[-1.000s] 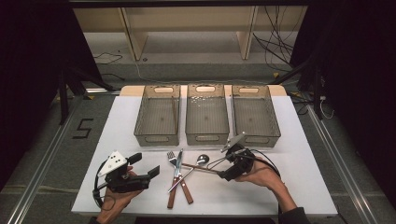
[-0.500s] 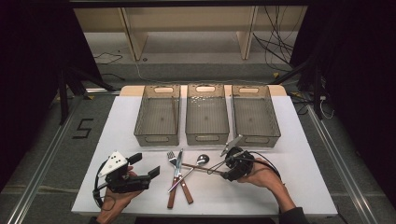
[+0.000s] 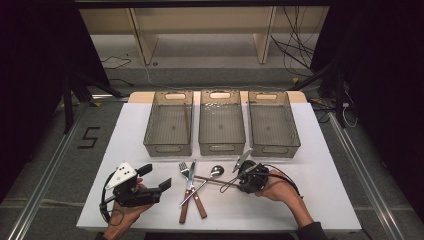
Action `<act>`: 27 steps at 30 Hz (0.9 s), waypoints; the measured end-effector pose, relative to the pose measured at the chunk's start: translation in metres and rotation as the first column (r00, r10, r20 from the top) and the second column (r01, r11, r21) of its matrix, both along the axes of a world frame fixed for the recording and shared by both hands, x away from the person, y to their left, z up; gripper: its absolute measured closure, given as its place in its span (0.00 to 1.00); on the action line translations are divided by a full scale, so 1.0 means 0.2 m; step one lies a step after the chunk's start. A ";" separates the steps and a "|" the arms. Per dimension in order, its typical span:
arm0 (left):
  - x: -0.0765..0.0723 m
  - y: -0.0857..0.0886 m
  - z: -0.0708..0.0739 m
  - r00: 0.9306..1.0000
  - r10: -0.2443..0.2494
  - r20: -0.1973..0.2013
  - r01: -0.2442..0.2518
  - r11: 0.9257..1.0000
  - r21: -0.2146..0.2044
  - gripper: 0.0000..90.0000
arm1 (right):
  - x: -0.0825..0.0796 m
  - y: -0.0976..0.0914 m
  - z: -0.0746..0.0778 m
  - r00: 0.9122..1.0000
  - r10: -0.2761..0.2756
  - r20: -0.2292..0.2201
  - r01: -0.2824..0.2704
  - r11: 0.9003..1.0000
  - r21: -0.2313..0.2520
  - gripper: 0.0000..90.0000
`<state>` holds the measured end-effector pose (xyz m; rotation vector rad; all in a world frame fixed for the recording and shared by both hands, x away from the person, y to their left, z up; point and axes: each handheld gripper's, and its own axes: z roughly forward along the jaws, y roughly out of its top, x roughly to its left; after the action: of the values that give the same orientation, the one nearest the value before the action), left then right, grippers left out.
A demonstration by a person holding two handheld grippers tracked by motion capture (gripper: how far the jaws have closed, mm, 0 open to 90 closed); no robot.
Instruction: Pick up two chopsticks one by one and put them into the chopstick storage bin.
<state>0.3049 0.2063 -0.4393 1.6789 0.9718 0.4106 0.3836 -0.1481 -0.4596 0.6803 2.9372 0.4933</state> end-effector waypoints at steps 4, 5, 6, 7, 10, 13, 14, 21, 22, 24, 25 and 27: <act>0.00 0.00 0.00 1.000 0.002 0.000 -0.002 1.000 -0.005 0.11 | -0.01 0.01 0.00 0.999 0.033 0.006 -0.033 0.999 -0.016 0.93; 0.00 0.00 0.00 1.000 0.002 0.000 -0.002 1.000 -0.005 0.11 | -0.01 0.01 0.00 0.999 0.048 0.012 -0.048 0.999 -0.017 0.94; 0.00 0.00 0.00 1.000 0.002 0.000 -0.002 1.000 -0.005 0.11 | -0.02 0.02 0.00 0.999 0.051 0.011 -0.051 0.998 -0.021 0.94; 0.00 0.00 0.00 1.000 -0.001 0.000 0.001 1.000 -0.001 0.11 | -0.02 0.02 0.00 0.998 0.062 0.010 -0.061 0.998 -0.024 0.95; 0.00 0.00 0.00 1.000 0.000 -0.001 0.000 1.000 0.000 0.11 | -0.02 0.02 0.00 0.996 0.088 0.015 -0.087 0.996 -0.031 0.95; 0.00 0.00 0.00 1.000 0.000 -0.001 0.000 1.000 0.000 0.11 | -0.03 0.02 0.02 0.995 0.095 0.024 -0.094 0.995 -0.025 0.95; 0.00 0.00 0.00 1.000 0.000 -0.001 0.000 1.000 0.000 0.11 | -0.02 0.02 0.02 0.995 0.092 0.035 -0.092 0.996 -0.018 0.95; 0.00 0.00 0.00 1.000 0.000 0.000 0.000 1.000 0.001 0.11 | -0.02 0.01 0.09 0.996 0.066 0.058 -0.068 0.997 0.038 0.95; 0.00 0.00 0.00 1.000 0.003 -0.001 -0.003 1.000 -0.003 0.11 | -0.01 0.01 0.09 0.996 0.060 0.061 -0.062 0.997 0.043 0.95; 0.00 0.00 0.00 1.000 0.003 -0.001 -0.003 1.000 -0.002 0.11 | -0.01 0.01 0.10 0.997 0.050 0.066 -0.054 0.997 0.057 0.95; 0.00 0.00 0.00 1.000 0.001 -0.001 -0.001 1.000 0.001 0.11 | -0.01 0.01 0.10 0.997 0.045 0.066 -0.049 0.996 0.068 0.95; 0.00 0.00 0.00 1.000 0.004 -0.003 -0.004 1.000 -0.002 0.11 | 0.00 0.01 0.11 0.997 0.033 0.075 -0.039 0.995 0.088 0.95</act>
<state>0.3052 0.2065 -0.4396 1.6762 0.9775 0.4097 0.3835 -0.1456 -0.4371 0.6059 2.8781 0.6417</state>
